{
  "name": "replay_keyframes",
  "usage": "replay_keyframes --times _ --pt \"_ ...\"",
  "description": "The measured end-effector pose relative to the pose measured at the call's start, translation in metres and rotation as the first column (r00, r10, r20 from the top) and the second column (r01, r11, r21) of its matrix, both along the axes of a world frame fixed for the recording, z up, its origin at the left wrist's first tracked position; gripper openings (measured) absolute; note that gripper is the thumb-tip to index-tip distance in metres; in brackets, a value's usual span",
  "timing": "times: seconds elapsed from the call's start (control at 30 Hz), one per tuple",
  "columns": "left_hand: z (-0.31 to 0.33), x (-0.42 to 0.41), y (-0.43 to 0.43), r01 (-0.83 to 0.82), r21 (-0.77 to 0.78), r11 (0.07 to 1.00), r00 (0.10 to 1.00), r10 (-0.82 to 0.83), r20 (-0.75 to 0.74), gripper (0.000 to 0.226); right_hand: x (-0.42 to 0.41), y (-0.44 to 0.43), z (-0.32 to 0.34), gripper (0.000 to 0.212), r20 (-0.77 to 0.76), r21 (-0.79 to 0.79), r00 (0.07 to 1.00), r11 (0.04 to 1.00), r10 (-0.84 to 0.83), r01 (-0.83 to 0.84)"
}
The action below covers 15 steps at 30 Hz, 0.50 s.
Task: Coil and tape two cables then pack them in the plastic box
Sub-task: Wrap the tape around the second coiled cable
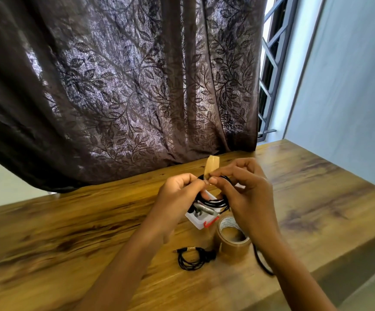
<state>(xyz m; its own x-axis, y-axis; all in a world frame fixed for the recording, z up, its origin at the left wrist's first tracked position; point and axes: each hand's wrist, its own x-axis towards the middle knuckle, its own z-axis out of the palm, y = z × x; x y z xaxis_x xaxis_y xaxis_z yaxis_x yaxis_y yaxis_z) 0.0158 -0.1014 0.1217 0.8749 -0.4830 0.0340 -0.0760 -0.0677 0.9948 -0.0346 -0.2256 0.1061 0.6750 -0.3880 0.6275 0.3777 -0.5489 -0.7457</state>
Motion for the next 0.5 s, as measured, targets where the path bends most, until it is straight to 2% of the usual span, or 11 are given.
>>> replay_keyframes --times 0.1,0.3,0.5 --pt "0.000 0.000 0.000 0.011 -0.011 1.000 1.000 -0.011 0.021 0.018 0.001 0.000 -0.001 0.014 0.000 -0.049 0.999 0.998 -0.032 0.032" --pt "0.000 0.000 0.003 0.073 0.017 0.997 0.985 -0.075 0.158 0.015 0.004 -0.002 0.005 0.022 -0.008 -0.233 1.000 0.972 -0.026 0.023" --pt "-0.003 0.003 0.002 -0.040 0.027 0.999 0.952 0.030 0.304 0.014 0.010 -0.008 0.014 0.025 -0.186 -0.357 0.982 0.931 0.006 -0.074"
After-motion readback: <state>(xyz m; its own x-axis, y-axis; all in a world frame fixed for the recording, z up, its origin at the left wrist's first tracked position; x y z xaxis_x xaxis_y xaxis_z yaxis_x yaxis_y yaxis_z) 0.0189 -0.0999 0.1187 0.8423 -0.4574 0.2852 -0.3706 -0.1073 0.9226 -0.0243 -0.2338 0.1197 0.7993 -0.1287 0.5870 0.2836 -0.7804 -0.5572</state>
